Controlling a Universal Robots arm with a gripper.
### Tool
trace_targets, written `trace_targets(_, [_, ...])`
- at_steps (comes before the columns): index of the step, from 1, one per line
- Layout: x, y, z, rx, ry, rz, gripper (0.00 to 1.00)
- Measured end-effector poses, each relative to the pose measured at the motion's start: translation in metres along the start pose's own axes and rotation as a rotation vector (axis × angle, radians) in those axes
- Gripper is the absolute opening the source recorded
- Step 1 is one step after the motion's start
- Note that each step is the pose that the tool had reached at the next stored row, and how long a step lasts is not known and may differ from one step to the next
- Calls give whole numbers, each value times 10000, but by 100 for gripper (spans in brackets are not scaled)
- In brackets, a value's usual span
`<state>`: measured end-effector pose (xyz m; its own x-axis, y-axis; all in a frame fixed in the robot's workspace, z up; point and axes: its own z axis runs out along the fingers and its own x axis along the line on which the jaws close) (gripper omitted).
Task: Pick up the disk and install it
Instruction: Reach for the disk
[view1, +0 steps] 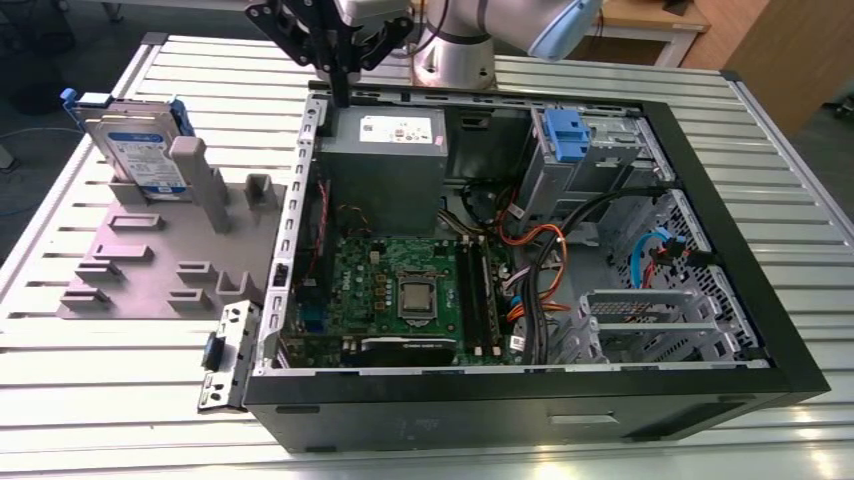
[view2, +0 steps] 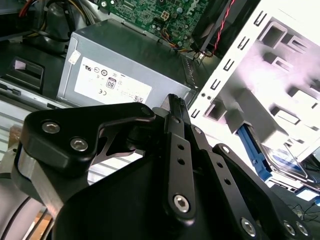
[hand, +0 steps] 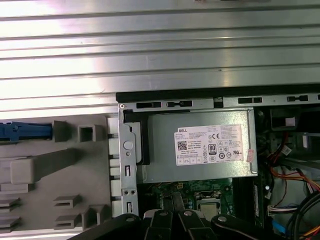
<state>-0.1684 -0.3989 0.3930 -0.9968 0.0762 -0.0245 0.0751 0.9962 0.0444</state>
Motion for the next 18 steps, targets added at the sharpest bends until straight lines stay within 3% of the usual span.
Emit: trace_targets(18, [55, -5, -1, 0, 1, 1, 11])
